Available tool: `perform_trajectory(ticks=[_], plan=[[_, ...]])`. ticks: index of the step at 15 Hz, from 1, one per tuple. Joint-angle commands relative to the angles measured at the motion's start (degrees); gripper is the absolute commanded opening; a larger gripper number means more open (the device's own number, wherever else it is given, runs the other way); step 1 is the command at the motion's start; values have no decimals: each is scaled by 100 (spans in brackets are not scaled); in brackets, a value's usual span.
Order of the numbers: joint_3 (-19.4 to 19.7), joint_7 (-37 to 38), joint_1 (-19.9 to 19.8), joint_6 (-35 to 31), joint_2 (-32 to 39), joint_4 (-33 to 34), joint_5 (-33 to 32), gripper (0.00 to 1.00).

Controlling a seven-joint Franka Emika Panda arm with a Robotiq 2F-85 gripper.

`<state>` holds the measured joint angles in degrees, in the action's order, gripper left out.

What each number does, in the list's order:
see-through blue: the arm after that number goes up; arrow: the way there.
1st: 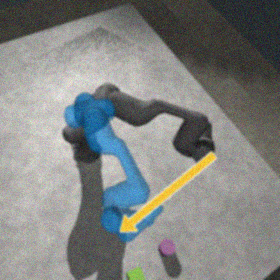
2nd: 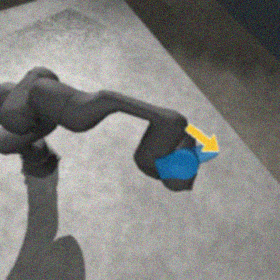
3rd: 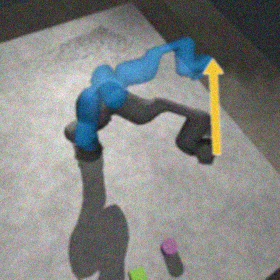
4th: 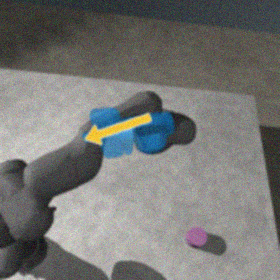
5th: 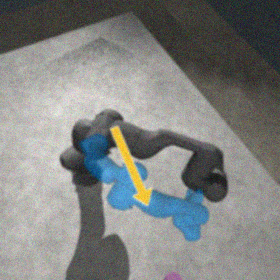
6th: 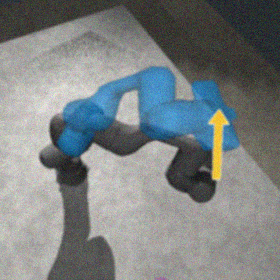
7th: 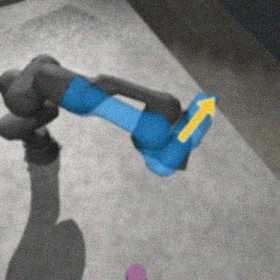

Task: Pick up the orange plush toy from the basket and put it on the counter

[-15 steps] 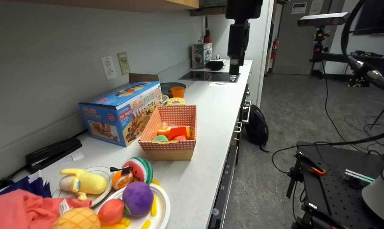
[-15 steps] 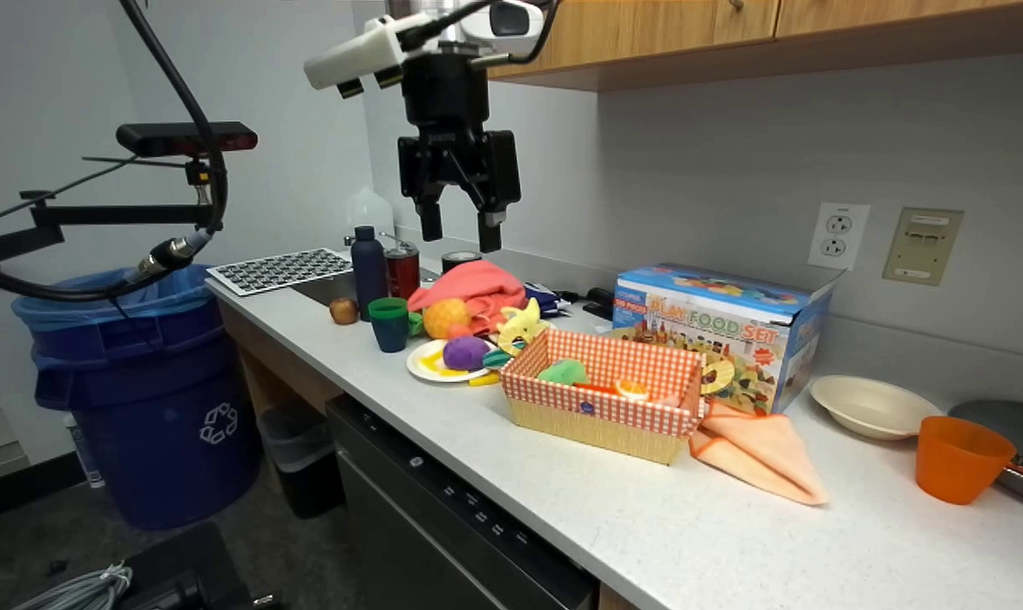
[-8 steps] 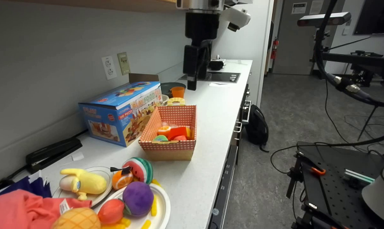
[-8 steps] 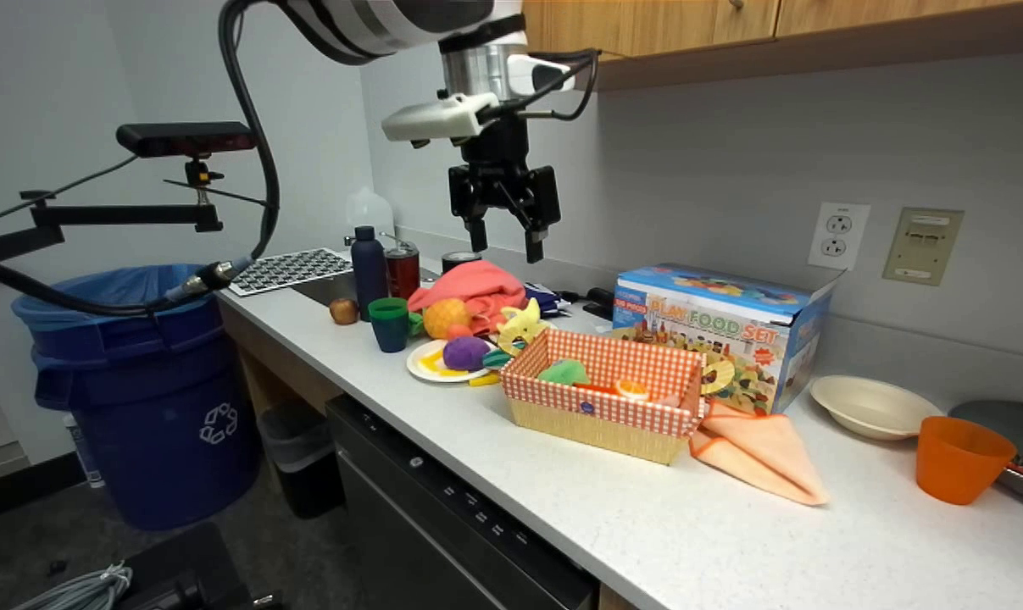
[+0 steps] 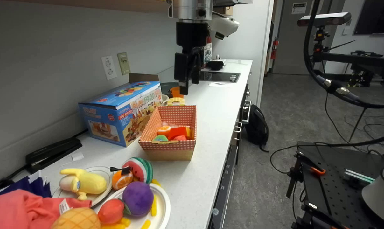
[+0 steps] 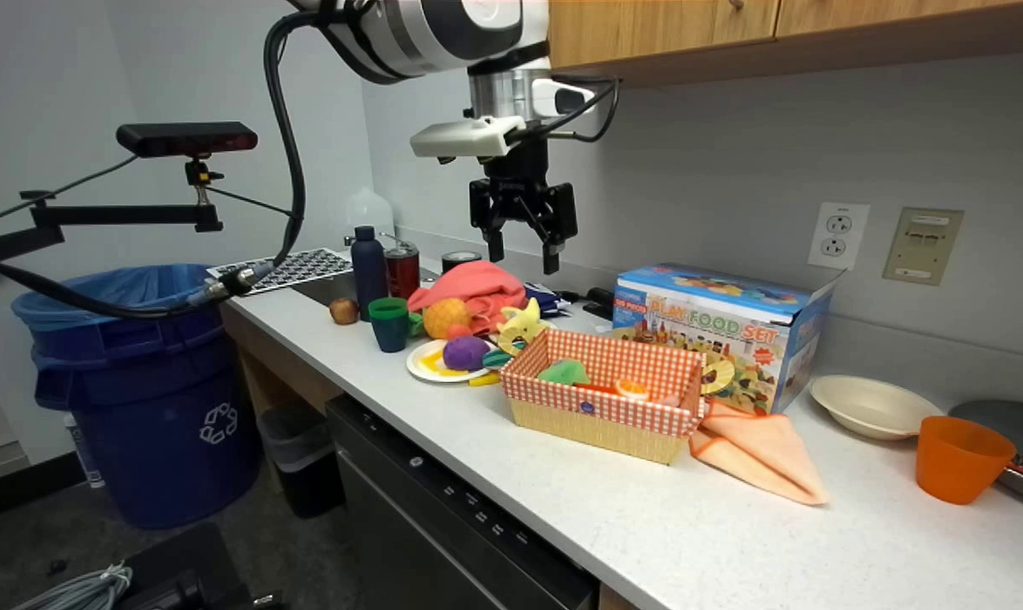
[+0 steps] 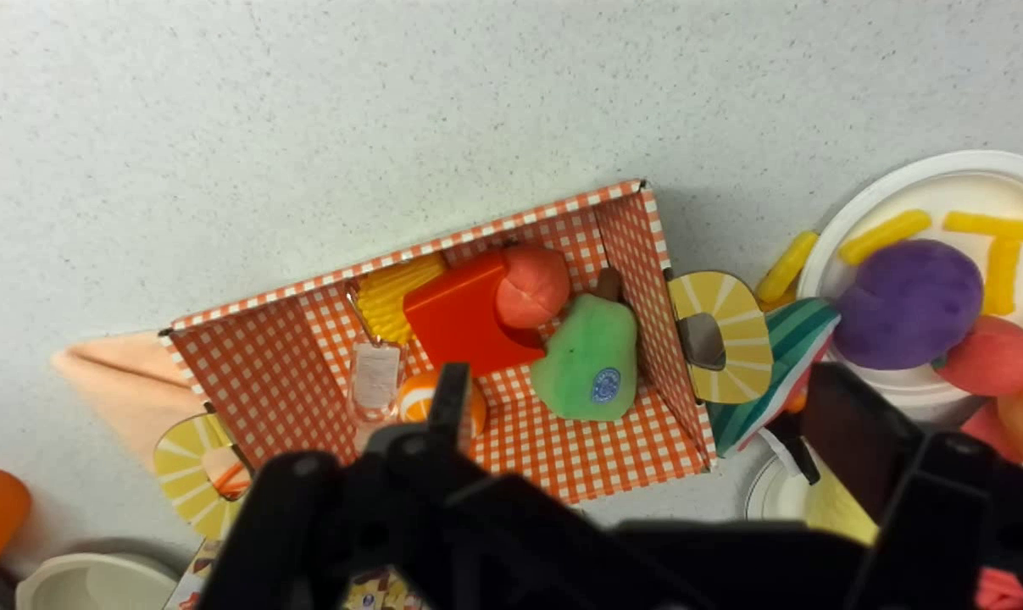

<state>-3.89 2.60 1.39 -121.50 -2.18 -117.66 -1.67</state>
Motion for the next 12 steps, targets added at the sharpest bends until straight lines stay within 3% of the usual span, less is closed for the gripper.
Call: perform_trajectory(ticks=[1, 7, 12], plan=[[43, 2, 45, 13, 1, 17, -3, 100], [177, -184, -43, -336, 715, 483, 82, 100], [308, -334, -149, -1163, 1833, 1154, 210, 100]])
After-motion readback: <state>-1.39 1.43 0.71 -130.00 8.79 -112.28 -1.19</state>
